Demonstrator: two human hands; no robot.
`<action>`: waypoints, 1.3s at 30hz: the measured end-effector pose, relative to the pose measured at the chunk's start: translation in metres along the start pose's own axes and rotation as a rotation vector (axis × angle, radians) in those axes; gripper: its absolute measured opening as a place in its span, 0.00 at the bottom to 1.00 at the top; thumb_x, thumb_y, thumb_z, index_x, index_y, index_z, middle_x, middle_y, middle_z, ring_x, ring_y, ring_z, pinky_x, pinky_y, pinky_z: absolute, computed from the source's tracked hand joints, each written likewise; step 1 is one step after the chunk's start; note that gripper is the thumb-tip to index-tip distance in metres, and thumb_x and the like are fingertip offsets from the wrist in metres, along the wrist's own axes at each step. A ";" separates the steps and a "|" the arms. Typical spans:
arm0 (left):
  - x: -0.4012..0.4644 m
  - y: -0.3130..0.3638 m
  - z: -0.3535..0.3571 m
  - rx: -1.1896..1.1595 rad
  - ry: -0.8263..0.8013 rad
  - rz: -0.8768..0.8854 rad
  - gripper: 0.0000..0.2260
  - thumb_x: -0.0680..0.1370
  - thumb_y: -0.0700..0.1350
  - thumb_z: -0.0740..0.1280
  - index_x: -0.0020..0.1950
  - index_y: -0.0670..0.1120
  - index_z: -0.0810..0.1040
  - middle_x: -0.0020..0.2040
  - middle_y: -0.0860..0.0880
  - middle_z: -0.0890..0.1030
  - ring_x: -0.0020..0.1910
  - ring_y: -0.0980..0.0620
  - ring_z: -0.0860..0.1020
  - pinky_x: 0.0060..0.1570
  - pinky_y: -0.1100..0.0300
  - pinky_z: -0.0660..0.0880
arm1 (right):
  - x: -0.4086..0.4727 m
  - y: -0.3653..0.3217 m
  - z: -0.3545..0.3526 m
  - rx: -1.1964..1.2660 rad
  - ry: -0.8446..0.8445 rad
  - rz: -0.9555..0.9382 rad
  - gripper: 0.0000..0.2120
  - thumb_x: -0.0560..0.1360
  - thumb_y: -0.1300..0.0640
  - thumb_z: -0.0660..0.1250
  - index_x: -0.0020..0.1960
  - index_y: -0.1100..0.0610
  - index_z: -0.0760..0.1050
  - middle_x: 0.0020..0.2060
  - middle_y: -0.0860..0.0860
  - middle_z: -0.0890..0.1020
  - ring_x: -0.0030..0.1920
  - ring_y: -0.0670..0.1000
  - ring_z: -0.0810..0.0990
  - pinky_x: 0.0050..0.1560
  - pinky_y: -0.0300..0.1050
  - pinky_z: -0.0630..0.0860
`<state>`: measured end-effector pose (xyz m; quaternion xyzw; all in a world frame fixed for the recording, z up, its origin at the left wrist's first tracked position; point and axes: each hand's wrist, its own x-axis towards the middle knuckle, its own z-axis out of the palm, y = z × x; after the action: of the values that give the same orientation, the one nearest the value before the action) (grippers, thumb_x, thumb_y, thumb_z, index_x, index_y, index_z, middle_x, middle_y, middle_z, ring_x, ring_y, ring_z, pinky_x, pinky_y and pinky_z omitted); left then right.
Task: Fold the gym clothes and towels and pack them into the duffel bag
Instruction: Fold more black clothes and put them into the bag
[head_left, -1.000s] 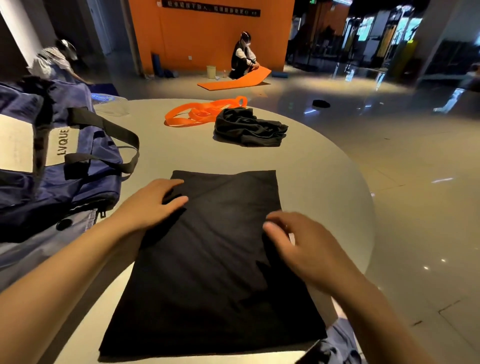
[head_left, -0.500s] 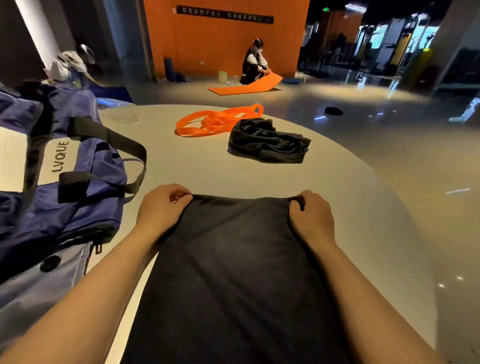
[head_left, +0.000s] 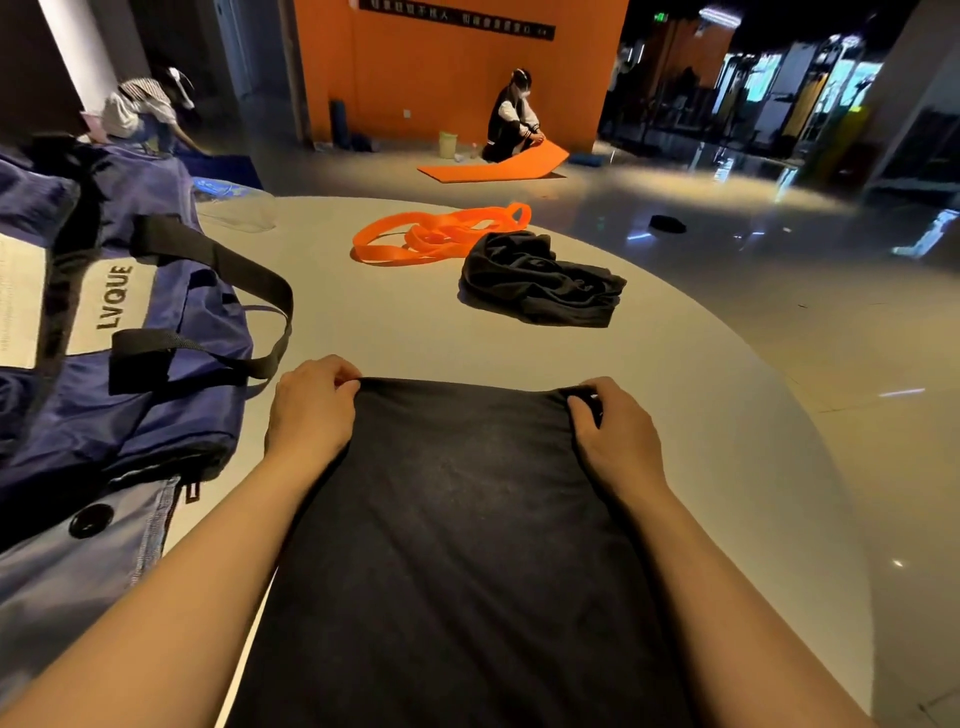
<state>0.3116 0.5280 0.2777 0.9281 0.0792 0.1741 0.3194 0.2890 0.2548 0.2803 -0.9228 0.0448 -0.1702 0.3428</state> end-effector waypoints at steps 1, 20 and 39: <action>0.001 0.000 0.000 0.001 0.009 -0.002 0.09 0.81 0.42 0.62 0.58 0.42 0.79 0.57 0.41 0.79 0.55 0.42 0.76 0.53 0.51 0.71 | 0.001 0.001 0.000 0.005 0.004 0.012 0.10 0.80 0.53 0.60 0.59 0.55 0.75 0.53 0.52 0.80 0.47 0.48 0.74 0.47 0.43 0.68; -0.021 0.027 0.011 0.502 -0.598 0.513 0.25 0.79 0.65 0.42 0.77 0.63 0.48 0.79 0.57 0.48 0.77 0.56 0.45 0.74 0.48 0.39 | -0.006 0.004 0.000 -0.059 0.151 -0.151 0.14 0.78 0.53 0.64 0.62 0.57 0.75 0.60 0.56 0.74 0.57 0.56 0.74 0.55 0.47 0.71; -0.230 -0.040 -0.114 0.276 -0.605 0.894 0.22 0.83 0.62 0.46 0.77 0.63 0.50 0.78 0.63 0.51 0.76 0.61 0.49 0.71 0.63 0.45 | -0.231 0.029 -0.116 0.025 -0.432 -0.563 0.17 0.76 0.37 0.59 0.62 0.38 0.75 0.61 0.34 0.75 0.59 0.37 0.74 0.53 0.29 0.73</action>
<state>0.0550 0.5643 0.2737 0.9132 -0.3954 0.0065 0.0983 0.0332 0.2075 0.2779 -0.9093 -0.2870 -0.0594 0.2954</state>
